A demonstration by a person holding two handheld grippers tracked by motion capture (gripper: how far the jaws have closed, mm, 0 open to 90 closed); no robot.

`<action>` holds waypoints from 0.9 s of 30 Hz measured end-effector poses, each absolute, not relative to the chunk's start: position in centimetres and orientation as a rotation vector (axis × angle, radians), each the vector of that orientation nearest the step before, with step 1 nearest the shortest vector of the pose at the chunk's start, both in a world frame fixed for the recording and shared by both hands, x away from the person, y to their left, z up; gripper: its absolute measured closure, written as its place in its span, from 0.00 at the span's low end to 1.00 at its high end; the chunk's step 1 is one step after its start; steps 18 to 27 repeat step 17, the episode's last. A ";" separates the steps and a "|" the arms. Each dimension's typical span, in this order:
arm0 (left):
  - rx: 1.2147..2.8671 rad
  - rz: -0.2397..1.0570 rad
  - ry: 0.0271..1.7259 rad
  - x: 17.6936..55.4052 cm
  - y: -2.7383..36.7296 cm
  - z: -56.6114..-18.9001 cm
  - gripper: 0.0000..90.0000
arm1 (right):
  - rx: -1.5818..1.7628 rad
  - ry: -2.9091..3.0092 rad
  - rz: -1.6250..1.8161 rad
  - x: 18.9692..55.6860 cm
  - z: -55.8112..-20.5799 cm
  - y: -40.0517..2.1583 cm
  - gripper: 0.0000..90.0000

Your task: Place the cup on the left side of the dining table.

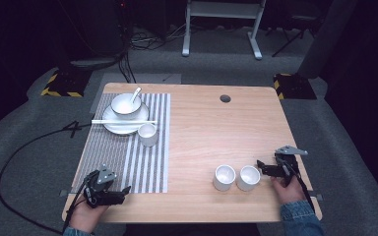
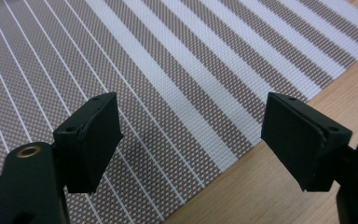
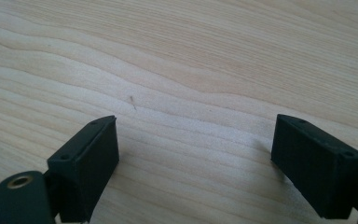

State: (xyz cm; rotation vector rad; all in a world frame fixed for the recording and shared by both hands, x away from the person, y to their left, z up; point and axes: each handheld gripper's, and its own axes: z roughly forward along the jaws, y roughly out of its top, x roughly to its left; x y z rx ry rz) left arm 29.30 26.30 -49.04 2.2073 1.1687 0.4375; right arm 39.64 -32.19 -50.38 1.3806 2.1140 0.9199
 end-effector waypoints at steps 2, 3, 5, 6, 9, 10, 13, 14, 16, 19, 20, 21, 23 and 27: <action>2.212 0.433 1.182 29.2 26.3 -49.5 0.23 | 1.381 2.114 0.920 39.6 -50.4 -32.2 0.17; 2.182 0.423 1.188 29.1 26.5 -49.8 0.21 | 1.381 2.114 0.920 39.6 -50.4 -32.2 0.17; 2.146 0.436 1.177 28.8 26.8 -50.2 0.20 | 1.381 2.114 0.920 39.6 -50.4 -32.2 0.17; 2.132 0.442 1.171 28.7 26.9 -50.3 0.19 | 1.381 2.114 0.920 39.6 -50.4 -32.2 0.17; 2.130 0.449 1.171 28.7 27.1 -50.4 0.18 | 1.381 2.115 0.920 39.6 -50.4 -32.2 0.17; 2.130 0.448 1.171 28.7 27.1 -50.4 0.17 | 1.381 2.115 0.920 39.6 -50.4 -32.2 0.17; 2.129 0.446 1.172 28.7 27.1 -50.4 0.17 | 1.380 2.115 0.921 39.6 -50.4 -32.2 0.17; 2.129 0.446 1.172 28.7 27.1 -50.4 0.17 | 1.380 2.115 0.920 39.6 -50.4 -32.2 0.17; 2.129 0.446 1.172 28.7 27.1 -50.4 0.17 | 1.380 2.115 0.920 39.6 -50.4 -32.2 0.17; 2.130 0.445 1.173 28.7 27.1 -50.4 0.17 | 1.380 2.115 0.921 39.6 -50.4 -32.2 0.17; 2.130 0.445 1.173 28.7 27.1 -50.4 0.17 | 1.380 2.115 0.921 39.6 -50.4 -32.2 0.17; 2.130 0.445 1.173 28.7 27.1 -50.4 0.17 | 1.380 2.115 0.921 39.6 -50.4 -32.2 0.17; 2.130 0.445 1.173 28.7 27.1 -50.4 0.17 | 1.380 2.115 0.921 39.6 -50.4 -32.2 0.17; 2.130 0.445 1.173 28.7 27.1 -50.4 0.17 | 1.380 2.115 0.921 39.6 -50.4 -32.2 0.17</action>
